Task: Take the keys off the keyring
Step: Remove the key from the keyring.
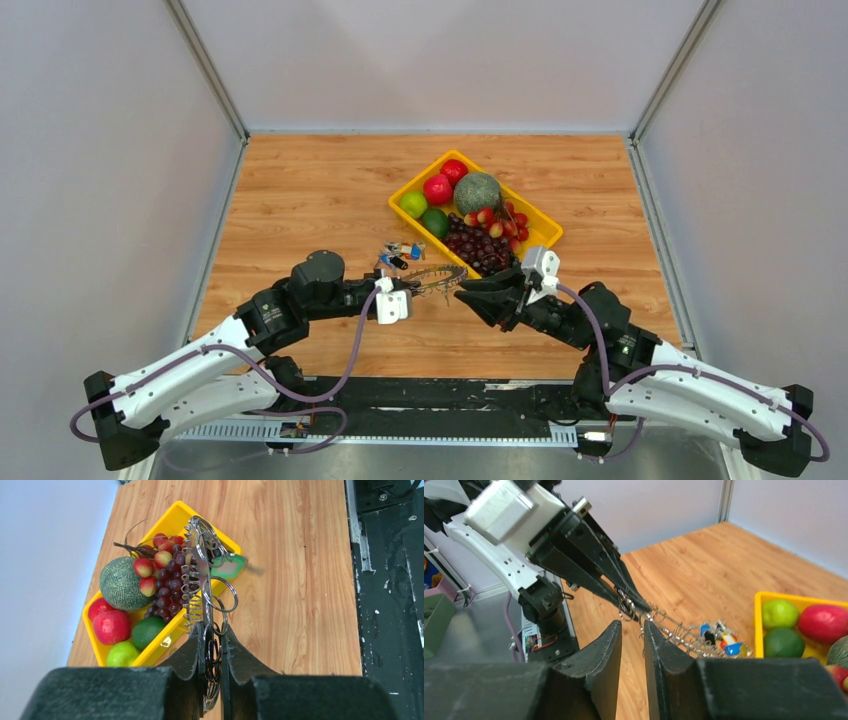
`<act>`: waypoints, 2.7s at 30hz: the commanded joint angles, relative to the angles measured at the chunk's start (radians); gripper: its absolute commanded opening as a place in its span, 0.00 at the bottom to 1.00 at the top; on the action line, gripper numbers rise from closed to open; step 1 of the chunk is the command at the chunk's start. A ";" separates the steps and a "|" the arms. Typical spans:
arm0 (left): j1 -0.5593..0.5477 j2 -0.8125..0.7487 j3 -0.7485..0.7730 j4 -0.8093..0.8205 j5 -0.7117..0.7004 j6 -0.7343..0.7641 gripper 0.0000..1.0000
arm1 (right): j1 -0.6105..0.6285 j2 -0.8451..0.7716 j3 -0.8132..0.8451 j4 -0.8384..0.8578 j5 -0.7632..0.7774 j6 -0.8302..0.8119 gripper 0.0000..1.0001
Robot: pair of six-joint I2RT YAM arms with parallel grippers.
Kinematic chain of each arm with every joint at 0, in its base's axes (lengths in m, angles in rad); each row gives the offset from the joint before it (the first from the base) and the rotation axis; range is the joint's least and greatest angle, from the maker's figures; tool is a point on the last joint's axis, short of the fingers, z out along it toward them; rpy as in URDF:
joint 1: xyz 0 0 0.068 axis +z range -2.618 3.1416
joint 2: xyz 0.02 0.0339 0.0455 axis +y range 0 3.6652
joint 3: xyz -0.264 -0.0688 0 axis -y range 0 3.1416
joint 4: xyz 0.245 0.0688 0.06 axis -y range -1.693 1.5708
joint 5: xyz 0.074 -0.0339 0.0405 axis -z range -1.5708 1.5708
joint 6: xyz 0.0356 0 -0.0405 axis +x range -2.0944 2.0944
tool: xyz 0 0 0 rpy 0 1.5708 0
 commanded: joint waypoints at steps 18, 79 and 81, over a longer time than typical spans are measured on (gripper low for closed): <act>0.000 -0.038 0.001 0.050 0.006 0.011 0.00 | 0.006 0.102 -0.077 0.028 -0.059 0.170 0.44; 0.000 -0.043 -0.006 0.054 0.014 0.011 0.00 | 0.211 0.171 -0.196 0.449 0.300 -0.179 0.14; -0.001 -0.045 -0.006 0.054 0.016 0.012 0.00 | 0.211 0.174 -0.192 0.450 0.301 -0.182 0.15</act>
